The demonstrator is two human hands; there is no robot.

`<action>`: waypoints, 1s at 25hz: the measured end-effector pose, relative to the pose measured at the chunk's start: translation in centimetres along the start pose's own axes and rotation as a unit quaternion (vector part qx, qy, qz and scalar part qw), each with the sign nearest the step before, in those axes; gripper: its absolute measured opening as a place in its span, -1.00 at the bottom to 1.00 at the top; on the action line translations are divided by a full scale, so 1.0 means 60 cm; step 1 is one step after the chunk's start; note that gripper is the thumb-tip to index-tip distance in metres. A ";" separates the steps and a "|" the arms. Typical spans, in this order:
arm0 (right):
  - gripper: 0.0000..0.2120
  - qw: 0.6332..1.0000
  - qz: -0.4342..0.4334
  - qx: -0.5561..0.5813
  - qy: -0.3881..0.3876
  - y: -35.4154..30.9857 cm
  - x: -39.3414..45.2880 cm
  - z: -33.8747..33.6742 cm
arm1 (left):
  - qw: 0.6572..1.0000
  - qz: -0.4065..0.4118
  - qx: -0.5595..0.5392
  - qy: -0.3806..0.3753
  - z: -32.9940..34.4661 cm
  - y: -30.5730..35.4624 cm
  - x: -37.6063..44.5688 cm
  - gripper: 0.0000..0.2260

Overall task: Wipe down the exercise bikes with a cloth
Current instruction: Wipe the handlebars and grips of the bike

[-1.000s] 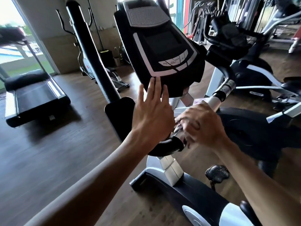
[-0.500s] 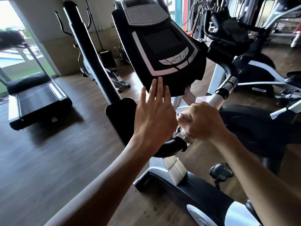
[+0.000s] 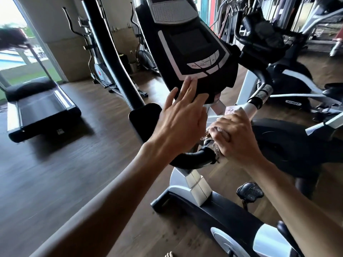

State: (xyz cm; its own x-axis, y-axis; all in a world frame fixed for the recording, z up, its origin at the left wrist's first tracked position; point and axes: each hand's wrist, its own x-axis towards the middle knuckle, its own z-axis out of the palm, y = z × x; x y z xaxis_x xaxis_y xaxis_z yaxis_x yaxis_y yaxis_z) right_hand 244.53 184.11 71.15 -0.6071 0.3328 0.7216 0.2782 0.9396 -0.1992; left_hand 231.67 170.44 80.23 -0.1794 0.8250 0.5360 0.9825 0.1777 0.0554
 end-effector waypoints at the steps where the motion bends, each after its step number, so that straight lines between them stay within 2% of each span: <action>1: -0.63 1.000 -0.006 0.005 0.017 -0.017 -0.007 0.000 | 1.000 0.008 0.018 -0.001 -0.008 -0.012 -0.006 -0.59; 6: -0.51 1.000 -0.004 -0.022 0.018 -0.124 -0.049 0.008 | 0.993 -0.046 0.099 -0.045 -0.005 -0.022 -0.017 -0.50; 9: -0.50 0.998 -0.053 -0.037 -0.018 -0.116 -0.032 -0.004 | 0.991 -0.030 0.122 -0.048 0.001 -0.014 -0.015 -0.49; 12: -0.51 0.994 -0.061 -0.054 -0.075 -0.116 -0.006 -0.012 | 0.991 -0.037 0.117 -0.057 -0.003 -0.015 -0.019 -0.49; 16: -0.44 0.992 -0.095 -0.043 -0.070 -0.124 -0.046 -0.012 | 0.993 -0.037 0.103 -0.044 0.000 -0.012 -0.019 -0.52; 20: -0.32 0.984 -0.074 -0.038 -0.155 -0.112 0.014 -0.016 | 0.994 -0.052 0.092 -0.040 0.005 -0.008 -0.018 -0.53; 21: -0.32 0.984 -0.077 -0.031 -0.157 -0.115 0.017 -0.015 | 0.995 -0.051 0.084 -0.034 0.005 -0.007 -0.018 -0.53; 25: -0.40 0.996 -0.079 -0.029 -0.012 -0.128 -0.026 -0.002 | 0.999 -0.042 0.029 -0.011 -0.001 -0.014 -0.025 -0.57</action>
State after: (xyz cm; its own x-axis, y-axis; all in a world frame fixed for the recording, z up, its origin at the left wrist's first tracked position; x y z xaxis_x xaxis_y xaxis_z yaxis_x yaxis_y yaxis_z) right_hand 243.43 176.38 71.59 -0.6647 0.1829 0.7244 0.2198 0.9745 -0.0444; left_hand 231.14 169.03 79.40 -0.2621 0.8180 0.5121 0.9598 0.2762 0.0501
